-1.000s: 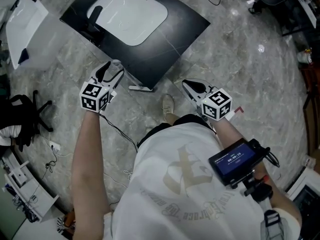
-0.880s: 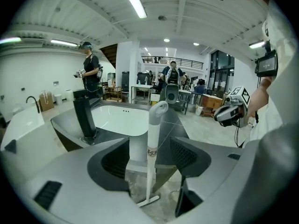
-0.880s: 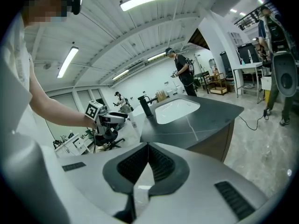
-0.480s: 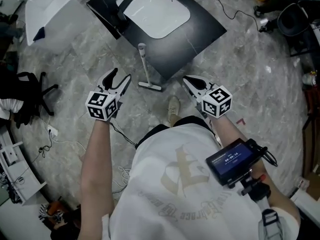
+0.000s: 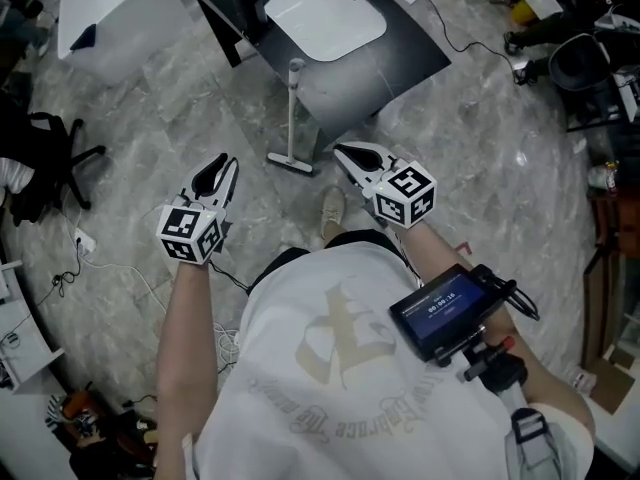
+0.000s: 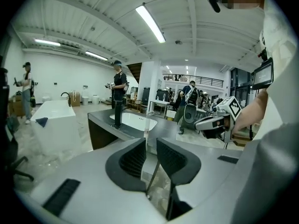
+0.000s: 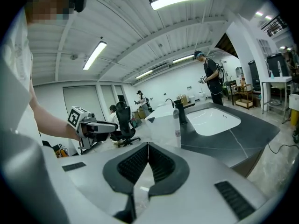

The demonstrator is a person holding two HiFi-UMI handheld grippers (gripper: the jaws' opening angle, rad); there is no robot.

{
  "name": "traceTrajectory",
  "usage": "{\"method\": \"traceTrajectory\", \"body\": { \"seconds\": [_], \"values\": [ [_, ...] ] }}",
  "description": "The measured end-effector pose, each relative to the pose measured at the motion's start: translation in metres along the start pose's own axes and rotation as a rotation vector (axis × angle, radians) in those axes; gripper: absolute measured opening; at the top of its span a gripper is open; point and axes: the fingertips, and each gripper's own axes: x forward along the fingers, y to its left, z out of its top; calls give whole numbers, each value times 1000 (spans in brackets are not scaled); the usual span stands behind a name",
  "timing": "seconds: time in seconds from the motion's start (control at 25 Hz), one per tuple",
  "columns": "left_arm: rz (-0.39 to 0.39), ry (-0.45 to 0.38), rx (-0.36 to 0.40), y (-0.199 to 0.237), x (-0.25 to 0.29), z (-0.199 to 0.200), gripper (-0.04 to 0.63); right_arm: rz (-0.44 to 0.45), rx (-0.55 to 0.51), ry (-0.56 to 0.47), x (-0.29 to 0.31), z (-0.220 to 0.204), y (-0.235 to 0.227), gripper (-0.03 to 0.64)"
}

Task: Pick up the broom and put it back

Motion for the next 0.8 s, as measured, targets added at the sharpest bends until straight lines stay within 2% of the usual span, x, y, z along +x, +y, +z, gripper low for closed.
{"method": "traceTrajectory", "body": {
  "seconds": [0.12, 0.2, 0.4, 0.56, 0.8],
  "values": [
    [45, -25, -32, 1, -27, -11, 28, 23, -13, -6, 4, 0, 25, 18],
    [60, -32, -57, -3, -35, -17, 14, 41, -24, -12, 4, 3, 33, 17],
    [48, -59, -111, -23, -55, -31, 12, 64, -69, -16, 1, 1, 56, 17],
    [18, -59, -111, -33, -84, -46, 12, 50, -69, -13, -3, -11, 90, 17],
    [15, -76, -136, -35, -112, -61, 12, 35, -74, -20, -3, -21, 122, 17]
  ]
}}
